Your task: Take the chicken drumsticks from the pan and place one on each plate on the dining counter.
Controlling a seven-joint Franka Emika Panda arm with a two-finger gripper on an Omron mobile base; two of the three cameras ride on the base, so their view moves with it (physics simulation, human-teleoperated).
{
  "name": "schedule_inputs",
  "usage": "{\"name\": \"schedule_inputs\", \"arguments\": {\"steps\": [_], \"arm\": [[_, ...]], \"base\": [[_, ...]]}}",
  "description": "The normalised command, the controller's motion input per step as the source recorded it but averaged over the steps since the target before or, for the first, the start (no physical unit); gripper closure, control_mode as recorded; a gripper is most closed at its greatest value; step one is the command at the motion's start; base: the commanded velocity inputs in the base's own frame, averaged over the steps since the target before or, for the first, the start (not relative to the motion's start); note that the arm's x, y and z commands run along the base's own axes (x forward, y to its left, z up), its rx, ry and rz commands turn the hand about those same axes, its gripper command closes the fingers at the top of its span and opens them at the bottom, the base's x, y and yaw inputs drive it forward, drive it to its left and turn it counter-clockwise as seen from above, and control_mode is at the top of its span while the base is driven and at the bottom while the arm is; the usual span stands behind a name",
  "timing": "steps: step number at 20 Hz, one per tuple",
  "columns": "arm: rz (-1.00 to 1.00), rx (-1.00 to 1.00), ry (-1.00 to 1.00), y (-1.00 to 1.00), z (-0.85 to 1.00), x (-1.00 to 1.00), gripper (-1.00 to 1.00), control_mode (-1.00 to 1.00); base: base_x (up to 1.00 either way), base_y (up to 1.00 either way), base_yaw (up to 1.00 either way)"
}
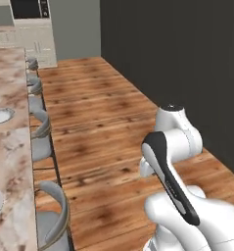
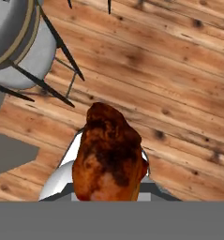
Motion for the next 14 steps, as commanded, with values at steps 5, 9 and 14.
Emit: {"name": "schedule_inputs", "arguments": {"steps": [5,9,14], "arm": [[0.0,0.0,0.0,0.0,0.0,0.0,1.0,1.0],[0.0,0.0,0.0,0.0,0.0,0.0,1.0,1.0],[0.0,0.0,0.0,0.0,0.0,0.0,1.0,1.0]], "base": [[1.0,0.0,0.34],[1.0,-0.09,0.2],[1.0,-0.2,0.04]]}}
